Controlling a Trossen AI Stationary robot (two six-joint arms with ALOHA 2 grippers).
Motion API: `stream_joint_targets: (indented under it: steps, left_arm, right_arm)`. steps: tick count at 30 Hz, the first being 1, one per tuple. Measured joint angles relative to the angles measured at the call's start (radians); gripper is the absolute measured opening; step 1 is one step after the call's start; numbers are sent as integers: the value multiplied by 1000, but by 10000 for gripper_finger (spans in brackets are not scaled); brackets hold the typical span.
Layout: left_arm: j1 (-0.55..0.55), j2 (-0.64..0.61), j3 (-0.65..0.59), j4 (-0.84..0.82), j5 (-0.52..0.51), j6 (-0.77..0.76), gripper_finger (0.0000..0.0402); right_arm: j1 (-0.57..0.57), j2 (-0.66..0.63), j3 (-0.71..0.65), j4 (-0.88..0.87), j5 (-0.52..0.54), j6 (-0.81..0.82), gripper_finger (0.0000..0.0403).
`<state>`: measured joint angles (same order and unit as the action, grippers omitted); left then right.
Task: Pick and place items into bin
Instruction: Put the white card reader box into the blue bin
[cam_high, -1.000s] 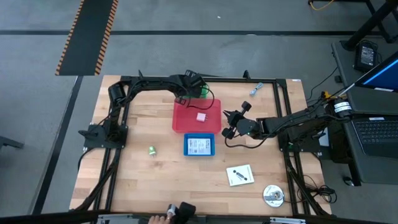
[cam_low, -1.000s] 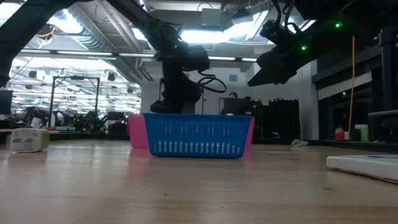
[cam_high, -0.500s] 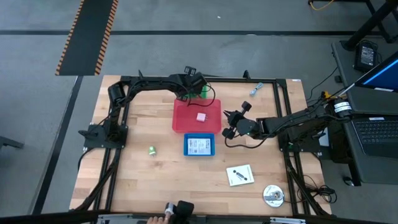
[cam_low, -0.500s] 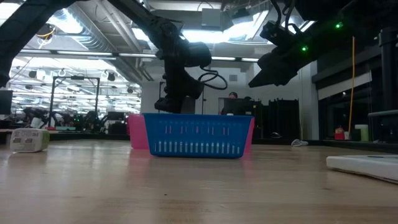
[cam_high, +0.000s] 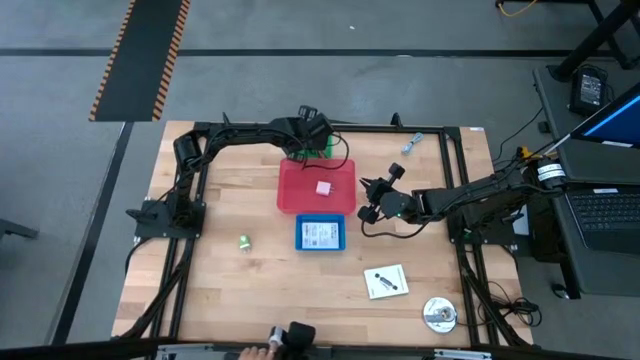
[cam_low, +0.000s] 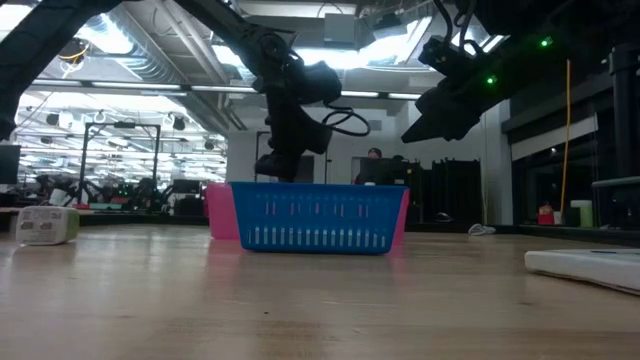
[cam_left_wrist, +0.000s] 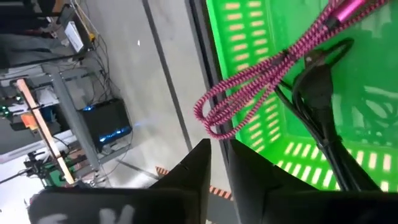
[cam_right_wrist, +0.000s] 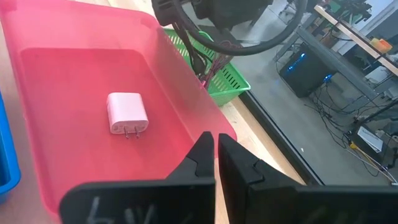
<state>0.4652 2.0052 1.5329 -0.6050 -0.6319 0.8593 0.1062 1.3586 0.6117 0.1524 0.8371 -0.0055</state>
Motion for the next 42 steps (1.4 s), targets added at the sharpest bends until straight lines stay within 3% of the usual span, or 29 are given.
stream_joint_targets:
  steps: [6,9,14,18,26,33,42]
  left_arm:
    - [0,0,0,2,150,-11,21]
    - [0,0,0,-3,172,-11,4]
    - [-1,-8,0,-14,188,-34,3]
    - [-3,-57,-1,-65,295,-113,2]
    - [18,-261,-30,-52,631,-274,2]
    - [14,-478,-254,85,730,-353,2]
    - [-46,-798,-707,520,832,-416,2]
  right_arm:
    - [0,0,0,0,0,0,5]
    - [0,0,0,0,0,0,5]
    - [0,0,0,0,0,0,5]
    - [0,0,0,-1,-3,-1,5]
    - [-87,0,-2,26,-309,-1,1]
    - [-159,0,-2,45,-315,-69,0]
    - [-227,0,-1,99,-317,-131,0]
